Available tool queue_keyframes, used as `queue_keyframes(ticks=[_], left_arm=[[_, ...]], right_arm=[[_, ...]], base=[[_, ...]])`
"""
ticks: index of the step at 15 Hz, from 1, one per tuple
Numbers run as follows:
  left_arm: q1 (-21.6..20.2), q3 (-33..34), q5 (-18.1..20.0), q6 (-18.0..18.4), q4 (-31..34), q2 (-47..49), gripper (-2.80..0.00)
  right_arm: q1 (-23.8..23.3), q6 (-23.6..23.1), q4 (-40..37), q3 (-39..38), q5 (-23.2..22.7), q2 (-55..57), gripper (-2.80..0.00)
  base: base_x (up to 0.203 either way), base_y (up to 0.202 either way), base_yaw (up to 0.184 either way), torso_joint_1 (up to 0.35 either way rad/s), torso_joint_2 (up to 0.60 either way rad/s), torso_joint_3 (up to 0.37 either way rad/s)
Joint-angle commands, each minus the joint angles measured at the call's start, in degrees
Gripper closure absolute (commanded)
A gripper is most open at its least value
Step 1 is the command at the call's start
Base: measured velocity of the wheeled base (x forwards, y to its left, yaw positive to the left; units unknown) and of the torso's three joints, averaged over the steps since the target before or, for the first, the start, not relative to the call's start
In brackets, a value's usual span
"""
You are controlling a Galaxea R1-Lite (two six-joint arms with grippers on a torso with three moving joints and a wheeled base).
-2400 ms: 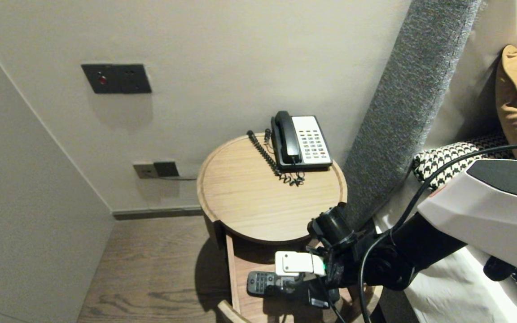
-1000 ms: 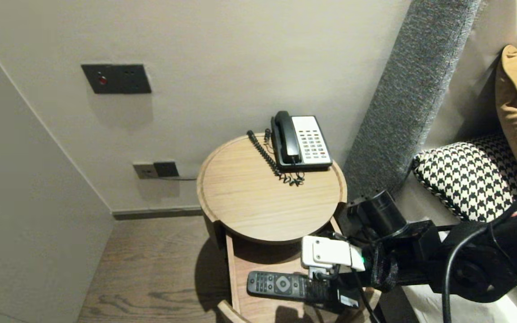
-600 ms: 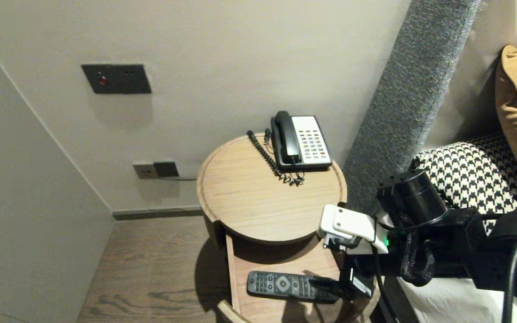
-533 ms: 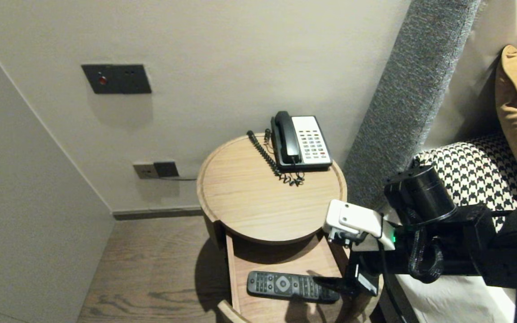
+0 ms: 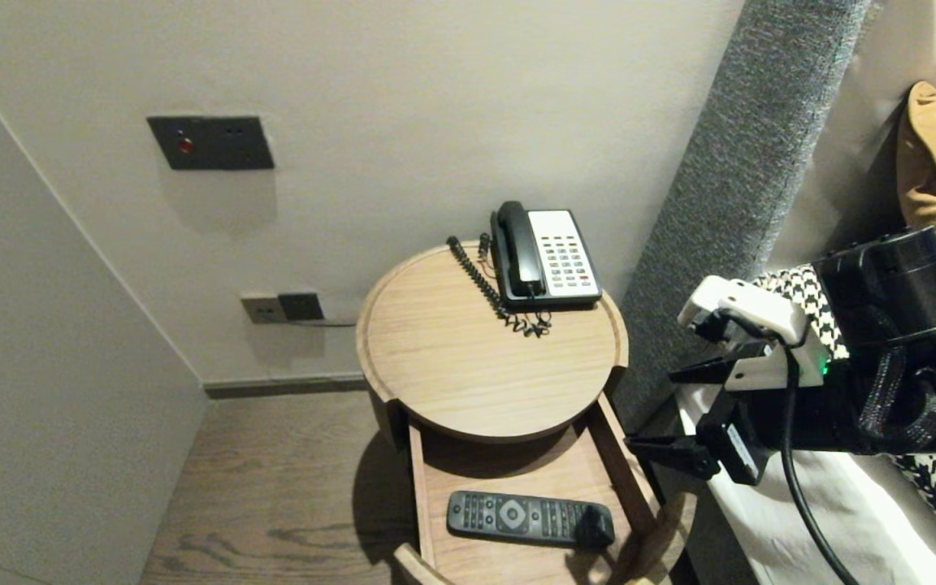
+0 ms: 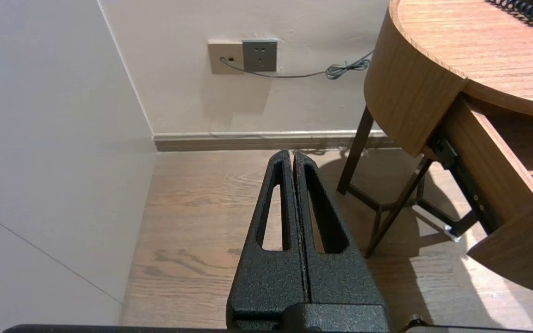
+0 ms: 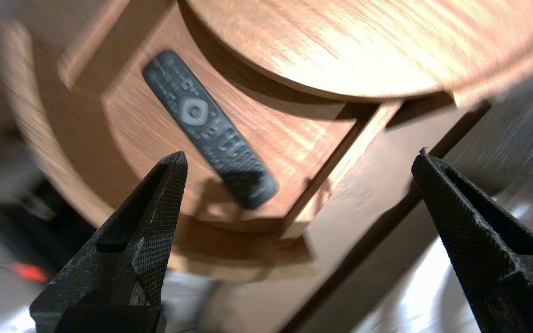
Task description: Close the nightstand drawer
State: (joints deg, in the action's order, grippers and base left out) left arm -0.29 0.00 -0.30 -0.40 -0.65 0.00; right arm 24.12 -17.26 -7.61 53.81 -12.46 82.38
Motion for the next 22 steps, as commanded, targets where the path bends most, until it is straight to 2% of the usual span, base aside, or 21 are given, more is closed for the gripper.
queue_keyframes(ticks=[1, 3, 5, 6, 12, 14, 17, 22], left_arm=[[0.0, 0.0, 0.0, 0.0, -0.1, 0.0, 0.00], [0.0, 0.0, 0.0, 0.0, 0.0, 0.0, 0.00], [0.0, 0.0, 0.0, 0.0, -0.1, 0.0, 0.00], [0.0, 0.0, 0.0, 0.0, -0.1, 0.0, 0.00], [0.0, 0.0, 0.0, 0.0, 0.0, 0.0, 0.00], [0.0, 0.0, 0.0, 0.0, -0.1, 0.0, 0.00], [0.0, 0.0, 0.0, 0.0, -0.1, 0.0, 0.00], [0.0, 0.0, 0.0, 0.0, -0.1, 0.0, 0.00]], right_arm=[[-0.6, 8.0, -4.5, 2.7, -0.2, -3.1, -2.80], [-1.4, 14.1, -5.5, 1.7, -0.2, -4.8, -2.80], [-1.7, 17.5, -5.4, -0.7, -0.3, -5.9, -2.80], [-1.7, 18.1, -5.2, -2.5, -0.3, -6.5, 0.00], [-1.7, 18.5, -4.7, -12.2, -0.6, -8.3, 0.00], [-1.7, 18.5, -3.1, -14.3, -0.6, -8.4, 0.00], [-1.6, 18.4, 1.3, -21.4, -0.6, -9.1, 0.00], [-1.6, 18.2, 2.1, -28.0, -0.8, -10.6, 0.00]], base=[[0.000, 0.000, 0.000, 0.000, 0.00, 0.000], [0.000, 0.000, 0.000, 0.000, 0.00, 0.000], [0.000, 0.000, 0.000, 0.000, 0.00, 0.000], [0.000, 0.000, 0.000, 0.000, 0.00, 0.000], [0.000, 0.000, 0.000, 0.000, 0.00, 0.000], [0.000, 0.000, 0.000, 0.000, 0.00, 0.000], [0.000, 0.000, 0.000, 0.000, 0.00, 0.000], [0.000, 0.000, 0.000, 0.000, 0.00, 0.000]])
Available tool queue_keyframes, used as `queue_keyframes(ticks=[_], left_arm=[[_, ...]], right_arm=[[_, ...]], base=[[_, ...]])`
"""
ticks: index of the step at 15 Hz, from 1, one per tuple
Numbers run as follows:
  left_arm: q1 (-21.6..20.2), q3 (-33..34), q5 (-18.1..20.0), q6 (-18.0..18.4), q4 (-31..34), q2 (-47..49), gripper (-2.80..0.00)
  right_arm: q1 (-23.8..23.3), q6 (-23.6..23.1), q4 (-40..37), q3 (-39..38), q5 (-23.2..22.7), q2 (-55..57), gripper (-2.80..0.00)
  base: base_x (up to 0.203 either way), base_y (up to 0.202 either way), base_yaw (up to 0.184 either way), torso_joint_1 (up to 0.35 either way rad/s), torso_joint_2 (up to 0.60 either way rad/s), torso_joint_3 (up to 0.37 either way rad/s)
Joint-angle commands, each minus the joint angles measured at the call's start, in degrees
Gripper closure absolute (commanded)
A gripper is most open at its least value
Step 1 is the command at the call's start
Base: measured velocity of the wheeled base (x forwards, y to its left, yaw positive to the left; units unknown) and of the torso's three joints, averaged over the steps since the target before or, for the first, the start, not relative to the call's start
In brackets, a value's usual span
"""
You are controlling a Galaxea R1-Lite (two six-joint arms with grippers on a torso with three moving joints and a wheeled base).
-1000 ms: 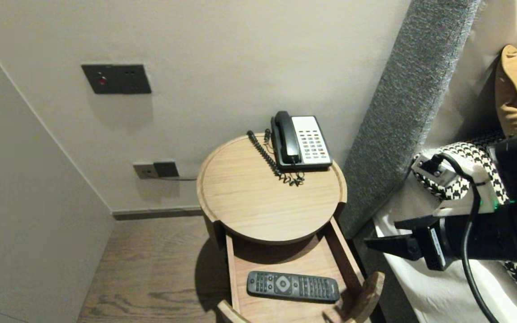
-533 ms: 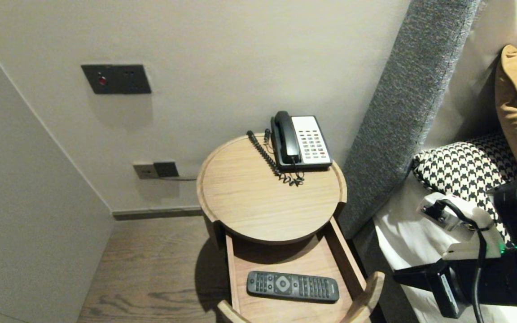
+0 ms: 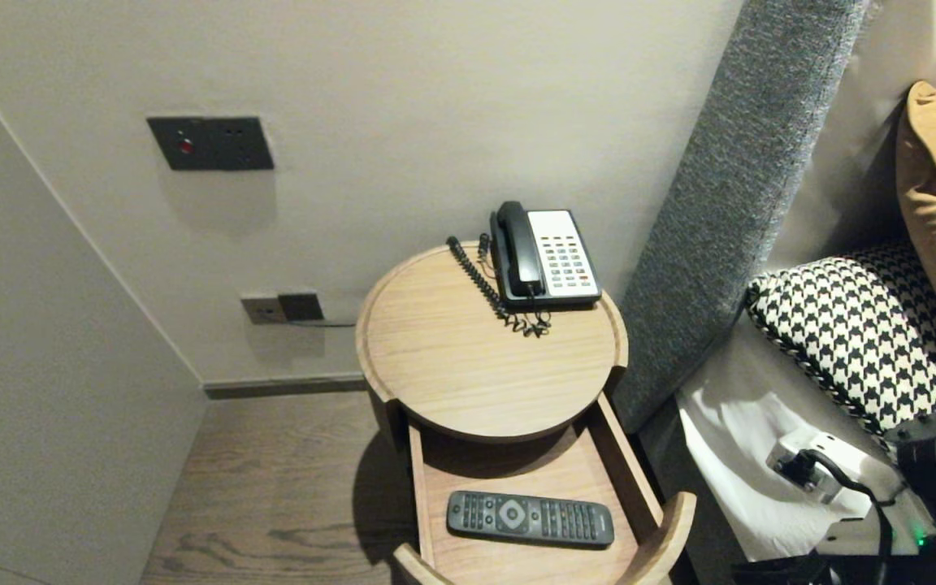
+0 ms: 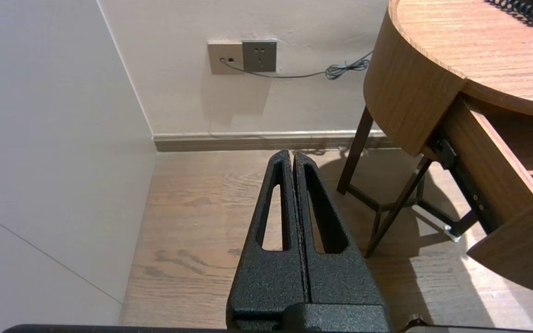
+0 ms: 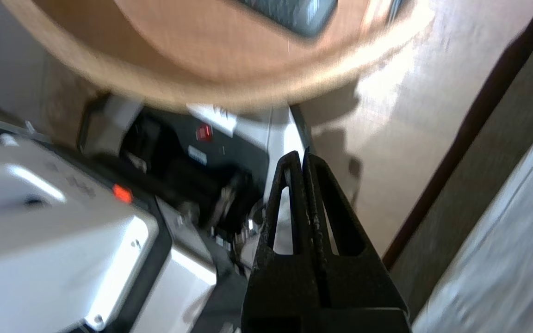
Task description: Close the nightstand drawer
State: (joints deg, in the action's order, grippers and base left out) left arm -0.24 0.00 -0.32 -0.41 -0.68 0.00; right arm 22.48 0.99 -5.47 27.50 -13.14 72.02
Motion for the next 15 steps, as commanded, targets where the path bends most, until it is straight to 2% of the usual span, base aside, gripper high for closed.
queue_keyframes(ticks=[1, 4, 9, 15], left_arm=[[-0.1, 0.0, 0.0, 0.0, 0.0, 0.0, 0.00], [0.0, 0.0, 0.0, 0.0, 0.0, 0.0, 0.00], [0.0, 0.0, 0.0, 0.0, 0.0, 0.0, 0.00], [-0.1, 0.0, 0.0, 0.0, 0.0, 0.0, 0.00]], right_arm=[[-0.1, -0.2, 0.0, -2.2, -0.1, 0.1, 0.00], [0.0, -0.4, 2.0, -4.0, -0.3, 0.7, 0.00], [-0.1, -0.6, 14.3, -9.6, 0.0, 6.5, 0.00], [-0.1, -0.6, 15.2, -9.3, 0.1, 10.1, 0.00]], base=[[0.000, 0.000, 0.000, 0.000, 0.00, 0.000], [0.000, 0.000, 0.000, 0.000, 0.00, 0.000], [0.000, 0.000, 0.000, 0.000, 0.00, 0.000], [0.000, 0.000, 0.000, 0.000, 0.00, 0.000]])
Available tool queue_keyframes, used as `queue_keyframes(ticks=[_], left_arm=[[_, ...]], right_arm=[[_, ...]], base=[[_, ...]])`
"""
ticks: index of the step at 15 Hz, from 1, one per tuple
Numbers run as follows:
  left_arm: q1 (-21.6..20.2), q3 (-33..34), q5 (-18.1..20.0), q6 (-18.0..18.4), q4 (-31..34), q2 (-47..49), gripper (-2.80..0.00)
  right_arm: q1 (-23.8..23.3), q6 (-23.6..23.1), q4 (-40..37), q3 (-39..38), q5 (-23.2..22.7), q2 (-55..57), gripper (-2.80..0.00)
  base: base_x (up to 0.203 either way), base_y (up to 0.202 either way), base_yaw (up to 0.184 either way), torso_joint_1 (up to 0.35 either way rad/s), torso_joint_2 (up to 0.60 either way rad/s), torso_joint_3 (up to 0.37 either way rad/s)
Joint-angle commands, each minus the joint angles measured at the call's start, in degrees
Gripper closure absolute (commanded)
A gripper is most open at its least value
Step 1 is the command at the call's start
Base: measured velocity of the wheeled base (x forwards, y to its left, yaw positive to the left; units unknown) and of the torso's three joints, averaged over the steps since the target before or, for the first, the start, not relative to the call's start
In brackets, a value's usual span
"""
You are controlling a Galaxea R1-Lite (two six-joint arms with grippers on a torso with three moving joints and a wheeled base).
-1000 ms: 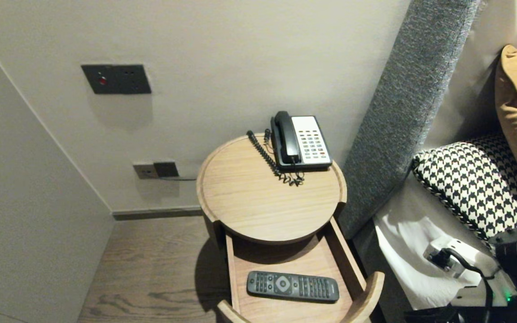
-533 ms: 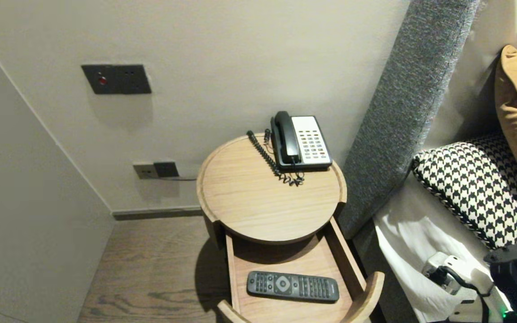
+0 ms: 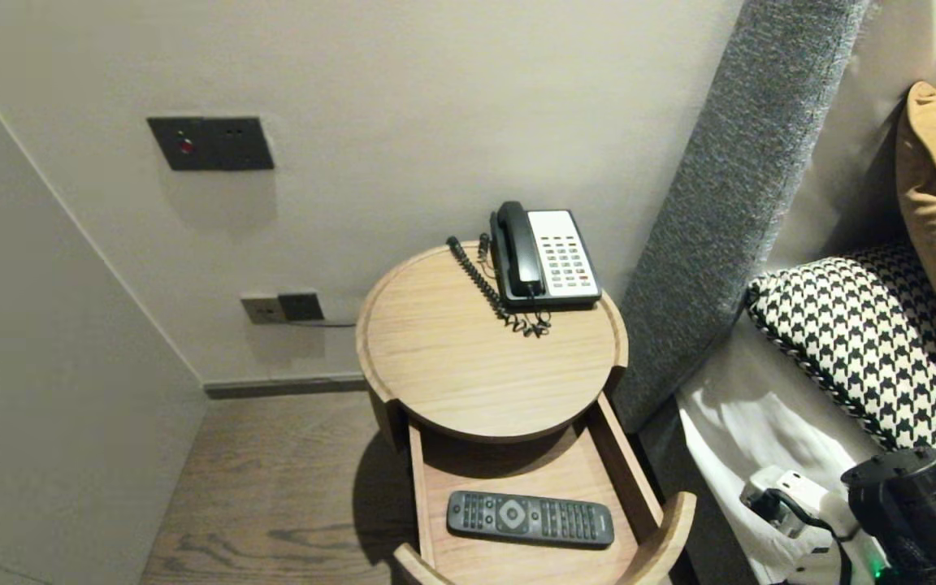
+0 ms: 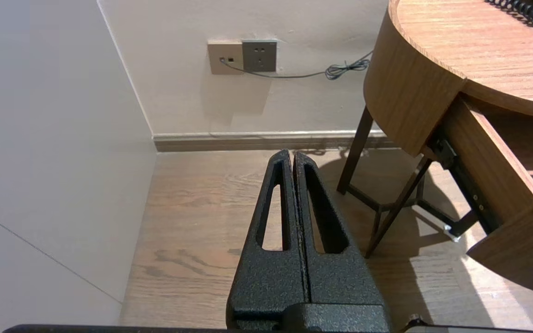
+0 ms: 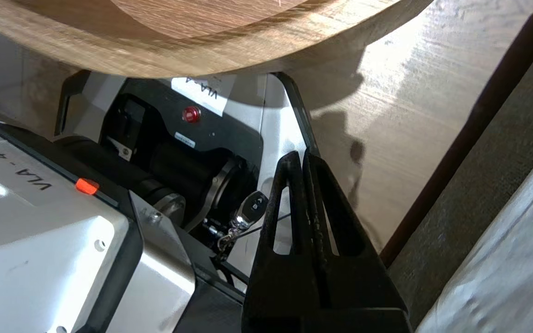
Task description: Close the nightstand drawer
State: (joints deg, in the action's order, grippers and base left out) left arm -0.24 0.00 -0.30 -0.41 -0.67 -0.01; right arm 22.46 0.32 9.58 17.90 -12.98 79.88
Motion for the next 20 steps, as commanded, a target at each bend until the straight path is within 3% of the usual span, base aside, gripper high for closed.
queue_keyframes(ticks=[1, 8, 20], left_arm=[[-0.1, 0.0, 0.0, 0.0, 0.0, 0.0, 0.00], [0.0, 0.0, 0.0, 0.0, 0.0, 0.0, 0.00], [-0.1, 0.0, 0.0, 0.0, 0.0, 0.0, 0.00]], right_arm=[[-0.1, 0.0, 0.6, 0.4, 0.0, 3.2, 0.00], [-0.6, 0.8, 13.0, -0.1, 0.9, 12.6, 0.00], [-2.6, 1.6, 13.8, 6.3, 1.1, 15.1, 0.00]], base=[[0.000, 0.000, 0.000, 0.000, 0.00, 0.000], [0.000, 0.000, 0.000, 0.000, 0.00, 0.000], [0.000, 0.000, 0.000, 0.000, 0.00, 0.000]])
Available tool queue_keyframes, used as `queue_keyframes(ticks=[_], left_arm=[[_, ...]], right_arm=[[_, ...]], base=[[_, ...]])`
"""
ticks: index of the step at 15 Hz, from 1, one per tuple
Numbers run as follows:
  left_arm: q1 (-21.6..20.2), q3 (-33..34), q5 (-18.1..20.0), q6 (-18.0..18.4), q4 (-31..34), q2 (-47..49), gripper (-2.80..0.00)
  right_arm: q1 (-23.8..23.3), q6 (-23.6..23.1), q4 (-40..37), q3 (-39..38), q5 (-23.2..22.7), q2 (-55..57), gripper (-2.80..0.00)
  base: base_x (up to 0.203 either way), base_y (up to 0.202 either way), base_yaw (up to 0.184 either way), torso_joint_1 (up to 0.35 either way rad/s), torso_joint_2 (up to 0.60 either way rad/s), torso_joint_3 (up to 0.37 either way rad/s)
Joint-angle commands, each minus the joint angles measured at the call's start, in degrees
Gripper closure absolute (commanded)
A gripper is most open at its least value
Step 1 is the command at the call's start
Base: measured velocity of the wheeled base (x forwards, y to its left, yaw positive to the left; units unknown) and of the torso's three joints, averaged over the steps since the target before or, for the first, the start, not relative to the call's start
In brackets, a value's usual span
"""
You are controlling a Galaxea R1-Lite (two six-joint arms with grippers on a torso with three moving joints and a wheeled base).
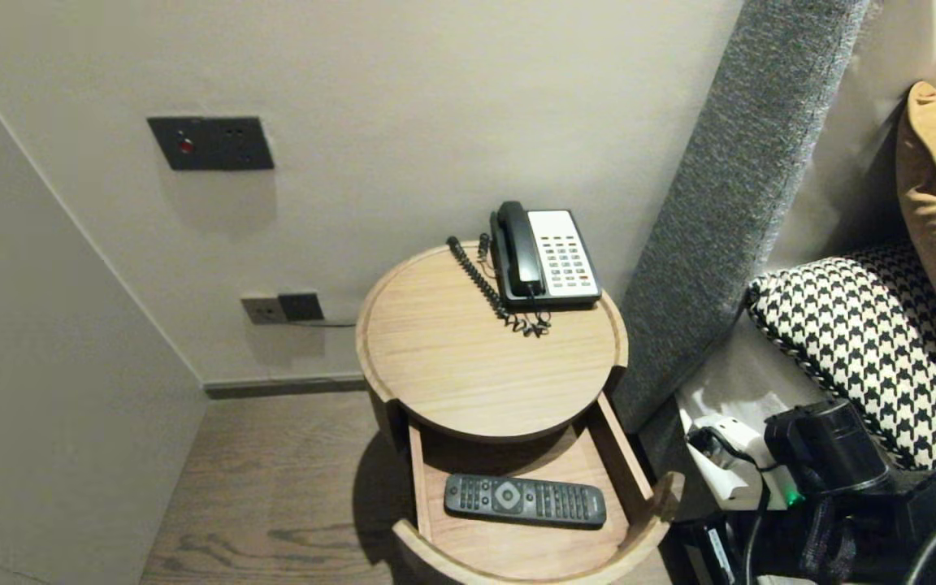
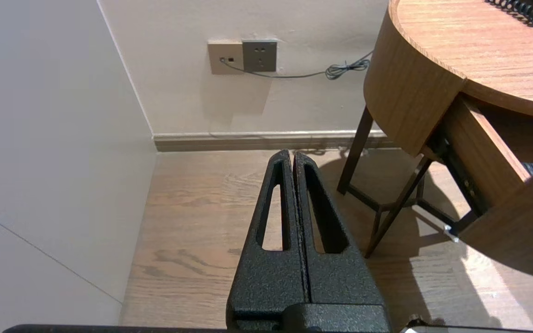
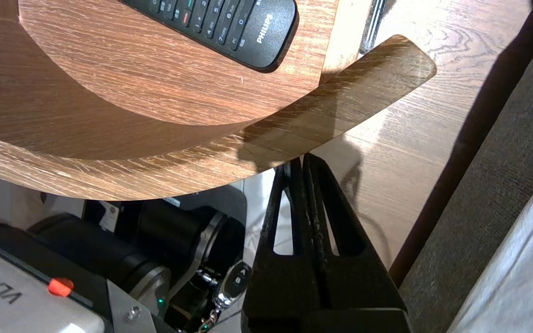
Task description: Close the nightstand drawer
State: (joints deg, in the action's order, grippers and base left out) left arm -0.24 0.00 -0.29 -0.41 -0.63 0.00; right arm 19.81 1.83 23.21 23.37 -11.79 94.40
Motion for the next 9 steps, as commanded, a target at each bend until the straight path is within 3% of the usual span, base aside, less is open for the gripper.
queue_keyframes(ticks=[1, 5, 9], left_arm=[[0.0, 0.0, -0.1, 0.0, -0.1, 0.0, 0.00], [0.0, 0.0, 0.0, 0.0, 0.0, 0.0, 0.00], [0.0, 0.0, -0.1, 0.0, -0.1, 0.0, 0.00]], right_arm=[[0.1, 0.1, 0.2, 1.3, -0.1, 0.8, 0.00], [0.2, 0.1, 0.1, 4.3, 0.2, 2.8, 0.00], [0.8, 0.2, 1.0, 5.6, 3.8, 5.0, 0.00]], base=[[0.000, 0.000, 0.000, 0.000, 0.00, 0.000], [0.000, 0.000, 0.000, 0.000, 0.00, 0.000], [0.000, 0.000, 0.000, 0.000, 0.00, 0.000]])
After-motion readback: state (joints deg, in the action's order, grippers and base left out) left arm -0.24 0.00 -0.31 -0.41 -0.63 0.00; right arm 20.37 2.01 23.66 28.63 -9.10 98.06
